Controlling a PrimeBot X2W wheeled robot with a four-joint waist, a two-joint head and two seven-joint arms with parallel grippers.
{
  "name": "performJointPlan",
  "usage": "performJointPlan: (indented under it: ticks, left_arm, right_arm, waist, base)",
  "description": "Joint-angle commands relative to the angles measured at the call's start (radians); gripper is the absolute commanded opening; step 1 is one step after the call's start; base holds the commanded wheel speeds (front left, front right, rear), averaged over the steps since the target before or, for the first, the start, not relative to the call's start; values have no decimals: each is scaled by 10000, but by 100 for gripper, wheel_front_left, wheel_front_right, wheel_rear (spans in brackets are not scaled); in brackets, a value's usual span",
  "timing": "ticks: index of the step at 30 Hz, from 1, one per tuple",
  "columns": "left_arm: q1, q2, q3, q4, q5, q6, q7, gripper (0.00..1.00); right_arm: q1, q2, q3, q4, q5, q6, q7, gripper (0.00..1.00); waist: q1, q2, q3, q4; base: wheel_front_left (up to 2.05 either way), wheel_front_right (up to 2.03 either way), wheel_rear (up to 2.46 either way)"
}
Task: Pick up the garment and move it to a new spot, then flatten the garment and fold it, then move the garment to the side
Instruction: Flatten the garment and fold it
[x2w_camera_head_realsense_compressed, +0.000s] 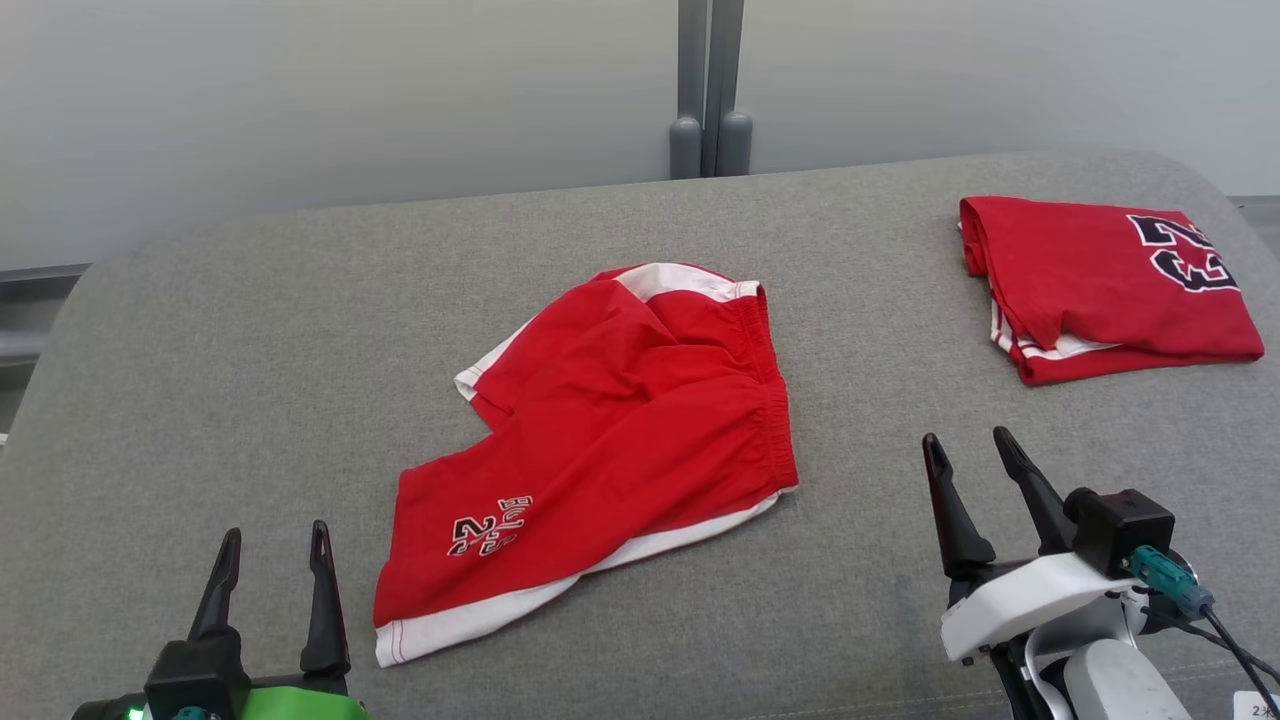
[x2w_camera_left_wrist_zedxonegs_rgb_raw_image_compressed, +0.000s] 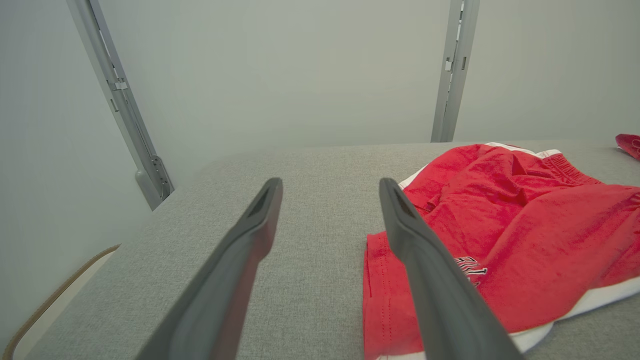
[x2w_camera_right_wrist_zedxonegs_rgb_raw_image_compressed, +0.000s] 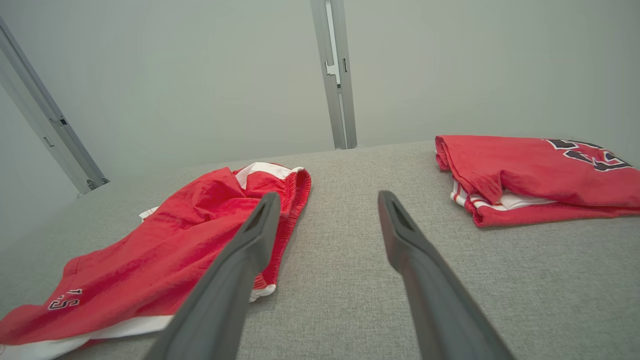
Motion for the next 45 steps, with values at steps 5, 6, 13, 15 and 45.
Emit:
performJointPlan:
  ticks: [5, 6, 13, 15, 45]
  left_arm:
    - [15, 63, -4, -24, 37, 29, 6, 100]
    - [7, 69, -1, -9, 38, 27, 8, 100]
    - [-61, 79, 6, 151, -97, -88, 6, 100]
    - [-71, 81, -10, 209, -132, -109, 6, 100]
    - [-1198, 38, -1510, 4144, -1116, -773, 6, 100]
  right_arm:
    - [87, -5, -9, -42, -46, -4, 15, 100]
    - [91, 0, -6, -45, -50, -4, 19, 100]
    - [60, -4, 27, -9, -23, -4, 36, 100]
    - [36, -29, 55, 14, 15, -4, 52, 100]
    - [-2392, -868, 3006, 3530, 1183, -4, 337, 100]
  waist:
    - [0, 0, 6, 42]
    - [0, 0, 8, 48]
    - [0, 0, 34, 97]
    - [0, 0, 48, 125]
    - [0, 0, 780, 670]
  base:
    - [0, 0, 0]
    - [0, 0, 0]
    - [0, 0, 0]
    - [0, 0, 0]
    - [0, 0, 0]
